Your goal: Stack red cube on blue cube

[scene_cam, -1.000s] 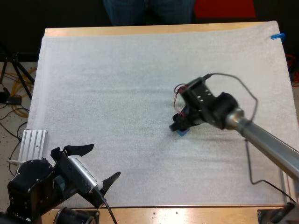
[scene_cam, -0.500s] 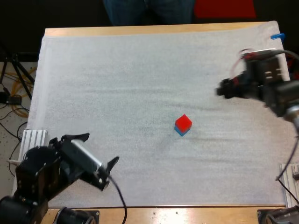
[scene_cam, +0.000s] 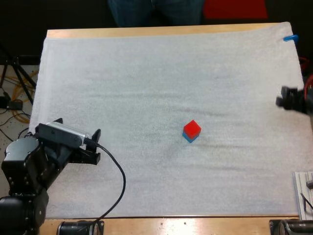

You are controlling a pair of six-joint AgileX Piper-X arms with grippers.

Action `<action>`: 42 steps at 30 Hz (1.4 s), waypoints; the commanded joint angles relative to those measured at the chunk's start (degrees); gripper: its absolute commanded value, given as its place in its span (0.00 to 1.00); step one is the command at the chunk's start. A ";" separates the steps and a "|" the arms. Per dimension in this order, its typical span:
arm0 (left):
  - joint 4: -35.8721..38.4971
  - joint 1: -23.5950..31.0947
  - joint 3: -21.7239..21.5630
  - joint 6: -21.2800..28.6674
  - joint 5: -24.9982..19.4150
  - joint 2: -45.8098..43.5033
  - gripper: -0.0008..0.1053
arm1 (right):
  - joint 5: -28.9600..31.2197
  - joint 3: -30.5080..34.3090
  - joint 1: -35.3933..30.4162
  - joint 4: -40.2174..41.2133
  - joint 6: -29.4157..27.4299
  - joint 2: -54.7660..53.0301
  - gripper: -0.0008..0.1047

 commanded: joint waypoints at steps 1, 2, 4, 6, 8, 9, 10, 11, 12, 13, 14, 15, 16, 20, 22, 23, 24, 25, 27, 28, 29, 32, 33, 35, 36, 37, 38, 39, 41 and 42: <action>-0.57 0.00 -0.33 -1.05 0.82 -0.66 0.83 | -0.58 1.61 -0.20 0.38 -0.91 -2.80 0.65; -0.57 0.00 -0.33 -1.47 1.10 -0.88 0.83 | -0.58 2.50 -0.20 0.38 -0.91 -4.22 0.65; -0.57 0.00 -0.33 -1.86 1.15 -2.06 0.83 | -0.58 5.43 -0.20 0.38 -0.91 -9.65 0.65; -0.17 0.00 -0.33 -1.86 1.32 -3.30 0.83 | -0.58 7.46 -0.20 0.64 -0.91 -13.89 0.65; 0.61 0.00 -0.33 -1.86 1.31 -5.13 0.83 | -0.58 8.85 -0.20 1.35 -0.91 -17.94 0.65; 1.41 0.00 -0.33 -1.86 1.43 -6.38 0.83 | -0.58 9.71 -0.20 1.92 -0.91 -20.81 0.65; 2.46 0.00 -0.33 -1.86 1.47 -8.08 0.83 | -0.58 10.38 -0.20 2.70 -0.80 -23.65 0.65; 2.82 0.00 -0.33 -1.86 1.46 -9.01 0.83 | -0.58 10.70 -0.20 2.87 -0.80 -24.99 0.65; 3.87 0.00 -0.33 -1.72 1.46 -10.99 0.83 | -0.58 11.09 -0.20 3.78 -0.80 -27.65 0.65; 4.76 0.00 -0.33 -1.47 1.46 -13.08 0.83 | -0.58 11.44 -0.20 4.15 -0.53 -29.85 0.65; 5.14 0.00 -0.33 -1.34 1.58 -13.84 0.83 | -0.58 11.75 -0.20 4.27 -0.38 -31.20 0.65; 5.51 0.00 -0.13 -1.34 1.94 -16.09 0.83 | -0.58 12.15 -0.20 4.47 -0.35 -33.85 0.65; 5.56 0.00 0.22 -1.34 2.33 -18.10 0.83 | -0.76 12.71 -0.20 4.66 0.31 -36.39 0.65; 6.72 0.00 2.68 -1.34 2.35 -25.95 0.83 | -3.62 15.04 -0.20 4.77 2.52 -43.26 0.65; 8.84 0.00 4.61 -1.34 2.35 -31.28 0.83 | -4.14 16.60 -0.20 5.11 3.42 -47.25 0.65; 9.42 0.00 5.02 -1.34 2.35 -32.13 0.83 | -4.12 16.91 -0.20 5.29 3.68 -48.31 0.65; 10.76 0.00 5.69 -1.34 2.35 -34.78 0.83 | -4.12 17.52 -0.20 5.68 3.90 -50.01 0.65; 11.91 0.00 6.21 -1.34 2.35 -36.82 0.83 | -4.12 18.07 -0.20 6.03 4.18 -52.04 0.65; 13.91 0.00 6.78 -1.61 2.35 -40.24 0.83 | -4.12 18.75 -0.20 6.89 4.38 -55.02 0.65; 15.48 0.00 7.01 -1.78 2.35 -42.25 0.83 | -4.12 19.15 -0.20 7.52 4.35 -56.97 0.65; 16.25 0.00 7.08 -1.78 2.35 -42.86 0.83 | -4.12 19.32 -0.20 7.67 4.35 -57.95 0.65; 21.42 0.18 6.47 -1.77 2.03 -42.74 0.83 | -3.00 18.78 -0.33 10.05 4.74 -57.89 0.65; 21.78 0.18 6.60 -1.34 1.75 -42.89 0.83 | -3.22 18.90 -0.33 9.99 4.74 -57.89 0.65; 21.50 0.18 6.84 -1.37 1.77 -42.87 0.83 | -2.96 19.24 -0.33 9.37 3.84 -58.16 0.65; 21.04 0.18 6.97 -1.37 1.77 -42.87 0.83 | -2.95 19.38 -0.33 9.33 3.53 -58.18 0.65; 19.92 0.18 7.28 -1.37 1.78 -42.87 0.83 | -2.93 19.77 -0.33 8.68 3.37 -58.17 0.65; 18.86 0.18 7.57 -1.37 1.78 -42.87 0.83 | -2.93 20.08 -0.33 8.15 3.28 -58.17 0.65; 16.33 0.18 8.32 -1.37 1.78 -42.87 0.83 | -2.93 20.87 -0.33 6.69 3.06 -58.17 0.65; 12.12 0.18 9.77 -1.37 1.66 -42.87 0.83 | -2.93 22.02 -0.33 4.58 3.08 -58.04 0.65; 8.98 0.18 11.04 -1.37 1.39 -42.87 0.83 | -3.06 22.82 -0.33 3.48 3.08 -57.88 0.65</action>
